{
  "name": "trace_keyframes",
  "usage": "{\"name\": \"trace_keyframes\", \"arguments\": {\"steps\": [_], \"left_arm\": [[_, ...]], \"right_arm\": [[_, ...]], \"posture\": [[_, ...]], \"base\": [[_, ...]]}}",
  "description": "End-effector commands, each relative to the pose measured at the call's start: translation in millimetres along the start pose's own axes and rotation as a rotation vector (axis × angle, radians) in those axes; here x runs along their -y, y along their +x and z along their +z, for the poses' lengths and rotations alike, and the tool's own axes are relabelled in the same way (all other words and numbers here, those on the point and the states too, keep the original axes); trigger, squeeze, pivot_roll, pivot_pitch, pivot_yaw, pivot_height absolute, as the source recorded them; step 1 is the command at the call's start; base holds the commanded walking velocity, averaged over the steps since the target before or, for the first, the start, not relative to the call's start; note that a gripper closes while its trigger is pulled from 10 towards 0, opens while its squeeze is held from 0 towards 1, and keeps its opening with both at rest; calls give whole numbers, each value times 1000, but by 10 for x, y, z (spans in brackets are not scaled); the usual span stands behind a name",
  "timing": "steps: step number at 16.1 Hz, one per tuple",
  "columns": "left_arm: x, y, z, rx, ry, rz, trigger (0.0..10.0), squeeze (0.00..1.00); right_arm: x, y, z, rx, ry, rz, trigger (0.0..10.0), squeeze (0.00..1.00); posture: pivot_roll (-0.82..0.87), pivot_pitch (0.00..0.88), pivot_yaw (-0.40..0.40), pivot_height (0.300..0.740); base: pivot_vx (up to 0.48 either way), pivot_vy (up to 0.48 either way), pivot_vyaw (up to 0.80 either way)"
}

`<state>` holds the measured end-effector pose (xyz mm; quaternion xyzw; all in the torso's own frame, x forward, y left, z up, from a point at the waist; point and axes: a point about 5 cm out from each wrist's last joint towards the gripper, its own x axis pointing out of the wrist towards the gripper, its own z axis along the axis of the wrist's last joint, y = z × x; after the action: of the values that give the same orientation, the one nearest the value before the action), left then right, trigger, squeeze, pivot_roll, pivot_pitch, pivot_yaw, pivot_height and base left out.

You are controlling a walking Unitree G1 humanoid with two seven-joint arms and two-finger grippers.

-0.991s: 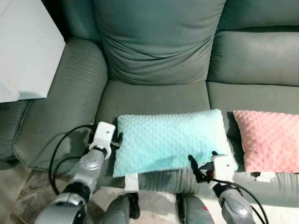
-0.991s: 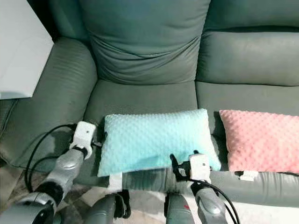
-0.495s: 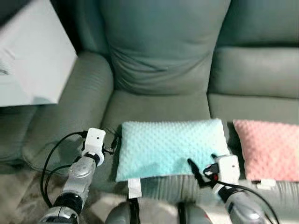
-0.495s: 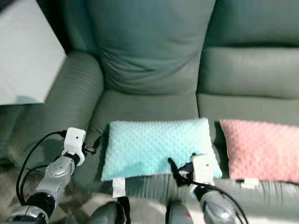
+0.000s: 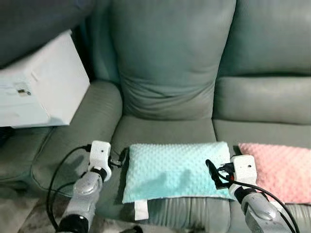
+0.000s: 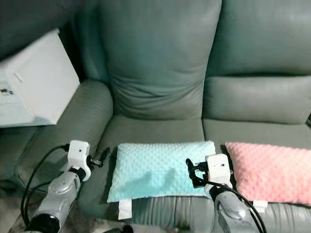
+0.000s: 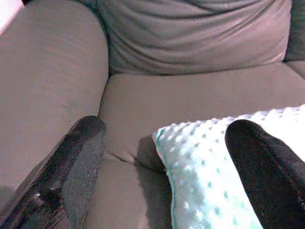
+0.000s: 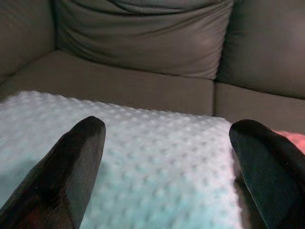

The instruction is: Move the pillow to the sofa

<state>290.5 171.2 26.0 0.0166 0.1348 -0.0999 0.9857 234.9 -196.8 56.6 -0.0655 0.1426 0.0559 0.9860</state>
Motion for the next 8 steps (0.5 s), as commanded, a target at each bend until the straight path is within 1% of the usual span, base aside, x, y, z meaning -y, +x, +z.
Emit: {"name": "trace_keyframes", "arguments": {"steps": [1, 2, 3, 5, 6, 7, 8], "left_arm": [[-50, -43, -67, -26, 22, 16, 10000, 0], [-59, -70, -181, -77, 27, 29, 10000, 0], [-78, -93, -251, -110, 34, 43, 10000, 0], [-112, -94, -234, -109, 6, 69, 10000, 0], [-105, -75, -138, -62, -20, 60, 10000, 0], [-109, -69, -19, 1, -33, 74, 10000, 0], [-72, -101, 47, 43, -35, 73, 10000, 0]], "right_arm": [[1, 0, -140, -72, -13, -29, 10000, 0], [33, 35, -221, -112, 17, -69, 10000, 0], [65, 76, -247, -125, 31, -95, 10000, 0], [80, 132, -153, -80, 50, -102, 10000, 0], [72, 143, -51, -31, 42, -94, 10000, 0], [63, 128, 75, 29, 11, -87, 10000, 0], [43, 103, 173, 74, -12, -81, 10000, 0]], "posture": [[-168, 42, 107, 740], [-167, 38, 106, 740], [-165, 34, 104, 740], [-164, 21, 102, 740], [-161, 19, 98, 740], [-156, 15, 94, 740], [-151, 11, 95, 740]], "base": [[0, 0, 0], [0, 0, 0], [0, 0, 0], [0, 0, 0], [0, 0, 0], [0, 0, 0], [0, 0, 0]]}}
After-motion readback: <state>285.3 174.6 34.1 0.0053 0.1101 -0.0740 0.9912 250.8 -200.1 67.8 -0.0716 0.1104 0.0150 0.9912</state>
